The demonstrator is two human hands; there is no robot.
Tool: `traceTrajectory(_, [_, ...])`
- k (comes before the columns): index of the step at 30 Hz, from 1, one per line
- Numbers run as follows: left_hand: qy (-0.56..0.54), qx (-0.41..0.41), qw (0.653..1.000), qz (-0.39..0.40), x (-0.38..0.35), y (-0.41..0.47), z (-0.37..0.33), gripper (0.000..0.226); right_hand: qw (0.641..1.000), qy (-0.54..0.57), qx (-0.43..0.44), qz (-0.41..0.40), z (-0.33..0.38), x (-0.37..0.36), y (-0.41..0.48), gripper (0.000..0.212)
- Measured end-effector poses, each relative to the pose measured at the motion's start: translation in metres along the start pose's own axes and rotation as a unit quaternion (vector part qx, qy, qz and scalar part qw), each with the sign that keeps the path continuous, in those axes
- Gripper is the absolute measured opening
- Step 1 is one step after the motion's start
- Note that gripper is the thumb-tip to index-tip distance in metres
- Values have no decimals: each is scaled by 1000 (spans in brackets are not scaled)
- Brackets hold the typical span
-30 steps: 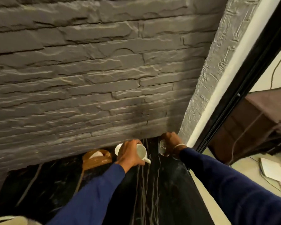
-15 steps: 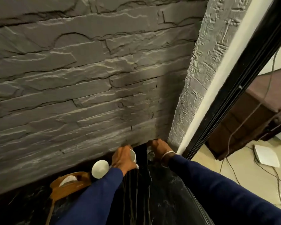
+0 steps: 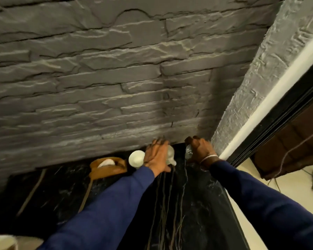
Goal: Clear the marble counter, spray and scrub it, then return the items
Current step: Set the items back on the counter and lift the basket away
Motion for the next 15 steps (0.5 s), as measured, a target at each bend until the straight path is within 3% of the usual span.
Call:
traceTrajectory(4, [-11, -13, 998, -62, 19, -48, 6, 82, 998, 12, 40, -42, 51, 13, -33, 51])
traceTrajectory(11, [-4, 64, 985, -157, 78, -184, 65, 67, 984, 22, 147, -98, 183, 34, -116, 53])
traceTrajectory(15, [33, 150, 959, -239, 129, -311, 114, 61, 964, 39, 238, -108, 270, 38, -183, 58])
Point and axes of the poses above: each hand's wrist, its own y-axis towards the middle knuckle, its own x-axis out of the back of the hand, z = x × y, the point moved 8 cm from there along y, towards the middle knuckle, and after that the axes turned 10 degrees about -x, right-handed, at the moved point
